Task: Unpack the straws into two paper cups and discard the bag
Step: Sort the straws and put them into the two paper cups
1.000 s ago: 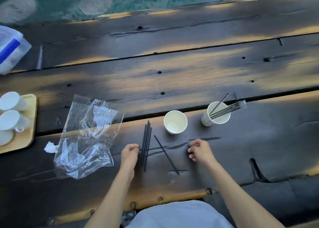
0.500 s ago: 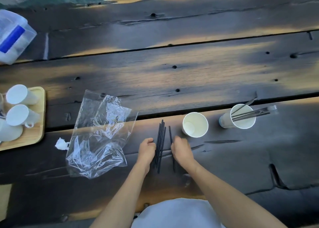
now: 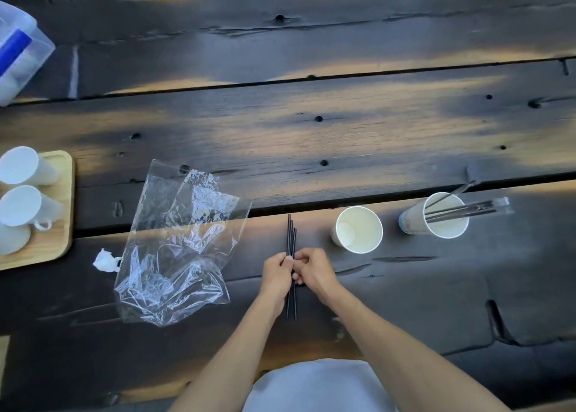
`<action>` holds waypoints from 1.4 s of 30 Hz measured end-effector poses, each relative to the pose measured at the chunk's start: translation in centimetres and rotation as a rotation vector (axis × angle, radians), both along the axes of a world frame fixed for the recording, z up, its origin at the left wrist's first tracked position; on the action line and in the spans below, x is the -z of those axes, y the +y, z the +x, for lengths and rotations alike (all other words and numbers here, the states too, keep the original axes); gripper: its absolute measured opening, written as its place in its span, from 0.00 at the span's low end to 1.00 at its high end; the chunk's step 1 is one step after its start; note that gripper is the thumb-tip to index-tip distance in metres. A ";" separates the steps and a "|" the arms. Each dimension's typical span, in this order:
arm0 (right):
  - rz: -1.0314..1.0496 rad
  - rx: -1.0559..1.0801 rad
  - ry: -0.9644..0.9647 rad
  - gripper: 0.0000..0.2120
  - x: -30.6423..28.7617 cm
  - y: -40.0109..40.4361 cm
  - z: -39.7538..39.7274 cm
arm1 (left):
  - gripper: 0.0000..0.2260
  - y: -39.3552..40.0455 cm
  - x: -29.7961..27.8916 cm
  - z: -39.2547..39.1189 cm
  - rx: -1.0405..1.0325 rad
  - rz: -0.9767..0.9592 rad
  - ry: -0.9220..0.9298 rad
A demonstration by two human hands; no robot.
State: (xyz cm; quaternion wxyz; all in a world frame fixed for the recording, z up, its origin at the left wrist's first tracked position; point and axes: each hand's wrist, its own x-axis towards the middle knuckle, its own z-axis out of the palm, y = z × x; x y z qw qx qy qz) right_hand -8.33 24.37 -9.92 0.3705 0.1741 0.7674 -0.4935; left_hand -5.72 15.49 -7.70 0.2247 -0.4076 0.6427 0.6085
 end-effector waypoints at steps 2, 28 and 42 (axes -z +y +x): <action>-0.027 0.002 0.032 0.05 0.1 0.3 0.2 | 0.14 0.0 -0.4 0.1 -0.039 0.014 -0.005; -0.716 0.151 0.014 0.05 -11.6 6.6 1.7 | 0.16 -0.4 -6.3 6.1 0.219 0.380 0.198; -0.318 0.592 0.688 0.07 -15.0 12.5 -1.7 | 0.09 -2.0 -3.9 6.4 -0.236 0.330 0.157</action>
